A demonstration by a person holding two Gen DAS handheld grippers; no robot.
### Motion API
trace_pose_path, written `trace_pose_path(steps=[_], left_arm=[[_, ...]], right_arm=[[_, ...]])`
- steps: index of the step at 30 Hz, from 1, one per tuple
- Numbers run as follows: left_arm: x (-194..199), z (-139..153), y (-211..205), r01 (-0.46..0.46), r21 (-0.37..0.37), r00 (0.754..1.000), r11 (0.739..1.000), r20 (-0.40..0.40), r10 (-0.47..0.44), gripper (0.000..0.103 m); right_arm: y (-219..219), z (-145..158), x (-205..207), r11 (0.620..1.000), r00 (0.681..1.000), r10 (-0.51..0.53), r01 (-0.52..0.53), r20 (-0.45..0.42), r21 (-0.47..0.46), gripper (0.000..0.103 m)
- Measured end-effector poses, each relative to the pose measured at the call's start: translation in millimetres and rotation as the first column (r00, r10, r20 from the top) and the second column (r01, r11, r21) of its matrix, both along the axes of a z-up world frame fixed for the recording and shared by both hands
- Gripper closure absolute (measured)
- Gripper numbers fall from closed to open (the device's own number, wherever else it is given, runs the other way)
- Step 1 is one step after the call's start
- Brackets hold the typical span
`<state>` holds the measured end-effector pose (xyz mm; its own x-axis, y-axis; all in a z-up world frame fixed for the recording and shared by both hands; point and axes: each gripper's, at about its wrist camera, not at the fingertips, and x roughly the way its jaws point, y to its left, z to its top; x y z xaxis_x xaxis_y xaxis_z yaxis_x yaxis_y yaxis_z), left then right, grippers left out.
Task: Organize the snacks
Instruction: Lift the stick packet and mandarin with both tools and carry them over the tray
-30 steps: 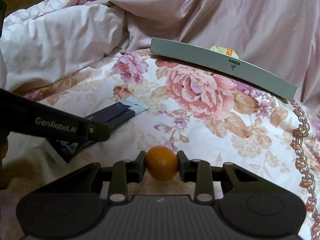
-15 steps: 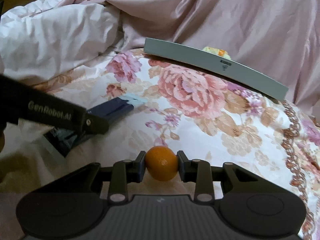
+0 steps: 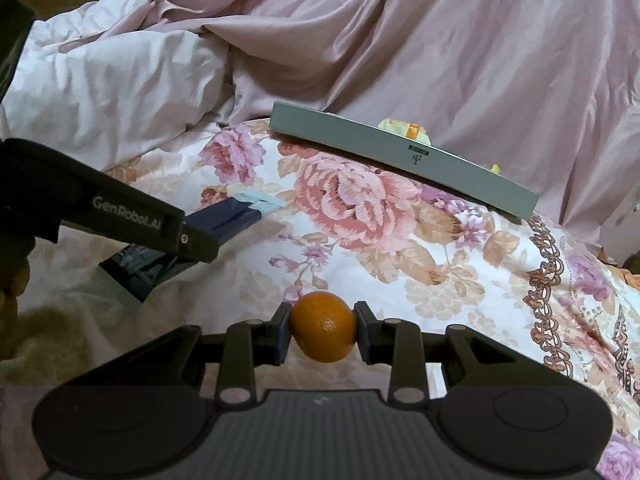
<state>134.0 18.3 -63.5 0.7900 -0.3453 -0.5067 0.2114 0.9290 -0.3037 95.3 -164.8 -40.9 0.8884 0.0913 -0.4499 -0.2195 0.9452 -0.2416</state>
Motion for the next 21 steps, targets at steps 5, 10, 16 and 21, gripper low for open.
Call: trace_pose_path(steps=[5,10,16,21], left_arm=[[-2.3,4.2,1.5,-0.017,-0.002,1.0,1.0,0.013,0.017,0.073],[0.4,12.5,1.4,-0.048,-0.015,0.998,0.999,0.028,0.048,0.073],[1.9,28.1,-2.5,-0.11,-0.013,0.991,0.994,0.075,0.111,0.072],[4.1,35.7,-10.3,-0.139,-0.001,0.986,0.99,0.096,0.139,0.073]], right_arm=[[0.7,2.9,-1.5,1.0,1.0,0.006,-0.006,0.016,-0.002,0.067],[-0.3,12.5,-3.2,1.0,0.998,0.017,-0.016,0.057,-0.004,0.067],[-5.3,27.5,1.3,0.999,0.994,0.047,-0.046,0.103,-0.017,0.067],[-10.0,42.5,8.6,0.991,0.98,0.114,-0.102,0.161,-0.08,0.067]])
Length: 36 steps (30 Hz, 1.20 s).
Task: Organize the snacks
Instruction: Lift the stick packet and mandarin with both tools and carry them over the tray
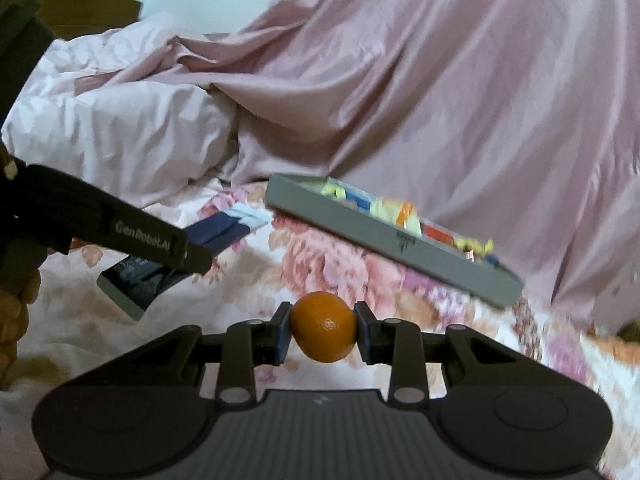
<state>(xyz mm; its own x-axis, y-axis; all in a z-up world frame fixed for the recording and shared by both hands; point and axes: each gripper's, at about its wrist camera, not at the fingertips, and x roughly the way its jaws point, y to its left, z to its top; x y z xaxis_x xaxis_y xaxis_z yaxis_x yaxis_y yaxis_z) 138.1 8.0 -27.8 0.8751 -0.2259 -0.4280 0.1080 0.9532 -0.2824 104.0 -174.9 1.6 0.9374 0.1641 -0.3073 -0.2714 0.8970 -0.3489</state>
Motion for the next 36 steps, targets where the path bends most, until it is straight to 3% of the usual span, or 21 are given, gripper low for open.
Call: trace_pose_path(steps=[5,12,23,36], left_arm=[[5.6,0.8,-8.6,-0.038,-0.022,0.999,0.999,0.015,0.039,0.072],[19.3,6.3,-29.0,-0.08,-0.061,0.992,0.995,0.087,0.086,0.072],[44.9,12.7,-37.6,-0.138,-0.05,0.984,0.989,0.109,0.143,0.072],[66.9,43.3,-53.3,-0.167,-0.034,0.972,0.985,0.161,0.171,0.072]], right_arm=[[-4.6,6.3,10.8,0.994,0.997,0.048,-0.043,0.056,-0.099,0.067],[-19.9,14.0,25.9,0.995,0.992,0.052,-0.043,0.118,-0.085,0.067],[-43.8,8.2,60.2,0.999,0.992,0.016,-0.021,0.124,0.035,0.066],[-69.4,33.5,104.2,0.979,0.981,-0.052,0.013,0.187,0.204,0.066]])
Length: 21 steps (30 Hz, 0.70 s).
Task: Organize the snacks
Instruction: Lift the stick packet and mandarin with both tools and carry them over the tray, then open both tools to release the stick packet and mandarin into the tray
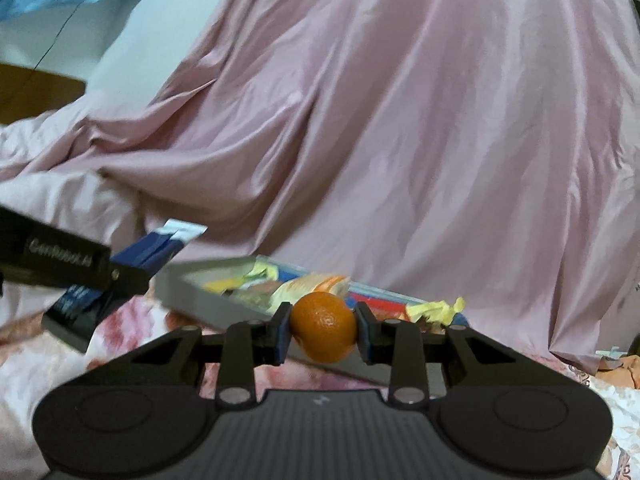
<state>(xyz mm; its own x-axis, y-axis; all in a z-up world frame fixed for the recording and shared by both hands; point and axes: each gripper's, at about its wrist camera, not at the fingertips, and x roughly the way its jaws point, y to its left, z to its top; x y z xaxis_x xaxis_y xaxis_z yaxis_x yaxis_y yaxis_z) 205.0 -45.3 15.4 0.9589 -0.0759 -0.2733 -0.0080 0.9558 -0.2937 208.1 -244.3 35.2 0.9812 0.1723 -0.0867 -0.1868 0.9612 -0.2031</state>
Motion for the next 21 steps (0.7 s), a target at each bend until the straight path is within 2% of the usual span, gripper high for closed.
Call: trace_pose_path(steps=[6,10,14,21], left_arm=[[24.4,11.0,-12.1,0.004,0.005,1.0,1.0,0.013,-0.004,0.072],[46.8,20.9,-20.1,0.014,0.039,0.999,0.999,0.033,-0.016,0.072],[71.1,24.3,-26.8,0.027,0.05,0.999,0.998,0.027,-0.028,0.072],[120.0,14.4,-34.2,0.019,0.059,1.0,0.998,0.004,-0.019,0.072]], right_arm=[[-11.3,3.1,22.1,0.997,0.998,-0.045,0.042,0.041,0.057,0.066],[-17.7,7.0,36.9,0.994,0.996,-0.057,0.05,0.067,0.095,0.066],[-25.5,1.2,51.1,0.985,0.997,-0.059,0.05,0.05,0.164,0.066],[-27.4,-17.0,75.0,0.979,0.999,-0.036,0.026,0.041,0.204,0.066]])
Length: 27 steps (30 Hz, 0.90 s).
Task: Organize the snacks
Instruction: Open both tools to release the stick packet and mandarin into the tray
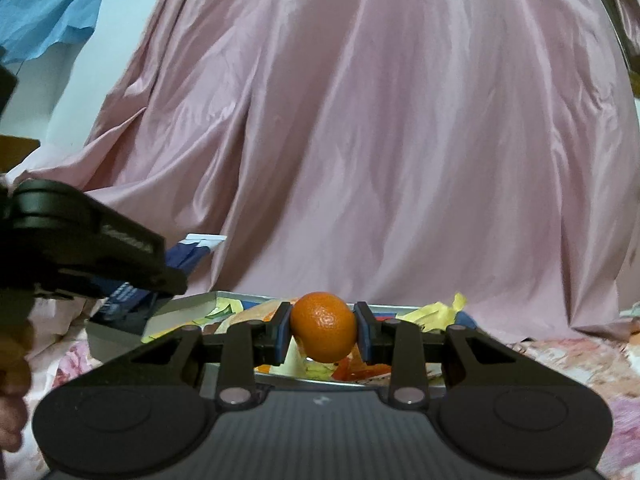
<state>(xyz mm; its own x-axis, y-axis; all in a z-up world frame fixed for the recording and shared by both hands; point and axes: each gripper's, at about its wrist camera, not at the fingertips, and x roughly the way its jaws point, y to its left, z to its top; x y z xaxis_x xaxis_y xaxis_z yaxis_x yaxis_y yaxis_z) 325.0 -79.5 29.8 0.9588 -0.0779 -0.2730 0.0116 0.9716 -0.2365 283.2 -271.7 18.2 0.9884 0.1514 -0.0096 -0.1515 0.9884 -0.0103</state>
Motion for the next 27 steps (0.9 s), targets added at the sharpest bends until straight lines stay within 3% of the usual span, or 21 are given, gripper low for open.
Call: trace_pose_path(steps=[13,25,27], left_arm=[[44.6,-12.7,-7.9,0.004,0.044,1.0,0.999,-0.018,-0.003,0.072],[54.4,-24.4,-9.5,-0.013,0.012,0.999,1.0,-0.051,0.014,0.072],[54.5,-25.0,-6.7,-0.026,0.002,0.998,1.0,-0.056,0.026,0.066]], right_arm=[[-2.3,-12.1,30.9,0.998,1.0,0.012,-0.01,-0.029,0.067,0.066],[-4.6,-10.1,35.0,0.996,0.999,0.012,-0.007,-0.047,0.09,0.066],[-4.6,-9.3,34.8,0.996,0.999,0.011,-0.007,-0.047,0.093,0.063]])
